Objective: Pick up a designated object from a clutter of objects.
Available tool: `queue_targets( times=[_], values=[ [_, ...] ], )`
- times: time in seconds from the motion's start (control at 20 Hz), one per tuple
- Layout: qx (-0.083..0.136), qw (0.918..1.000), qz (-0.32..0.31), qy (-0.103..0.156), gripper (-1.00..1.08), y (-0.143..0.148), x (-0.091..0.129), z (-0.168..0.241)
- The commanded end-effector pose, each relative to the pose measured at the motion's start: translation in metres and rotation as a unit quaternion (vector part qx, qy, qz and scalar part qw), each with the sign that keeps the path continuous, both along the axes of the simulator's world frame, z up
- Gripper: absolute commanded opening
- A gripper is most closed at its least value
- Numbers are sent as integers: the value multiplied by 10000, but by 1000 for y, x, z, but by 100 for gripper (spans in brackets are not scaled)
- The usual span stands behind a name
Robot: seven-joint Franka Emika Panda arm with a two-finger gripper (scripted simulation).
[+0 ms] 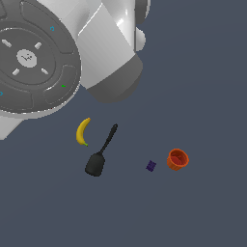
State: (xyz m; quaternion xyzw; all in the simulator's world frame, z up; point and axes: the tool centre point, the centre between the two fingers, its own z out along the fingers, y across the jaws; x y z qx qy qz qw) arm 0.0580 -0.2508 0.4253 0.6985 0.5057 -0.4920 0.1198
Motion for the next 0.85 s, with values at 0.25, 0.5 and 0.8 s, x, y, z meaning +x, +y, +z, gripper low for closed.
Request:
queue_targets(
  times=[0.25, 0.5, 0.8],
  values=[
    [0, 10000, 7, -11, -100, -13, 9, 19],
    [2, 10000, 10, -12, -100, -17, 11, 24],
    [2, 10000, 10, -12, -100, -18, 12, 25]
  ],
)
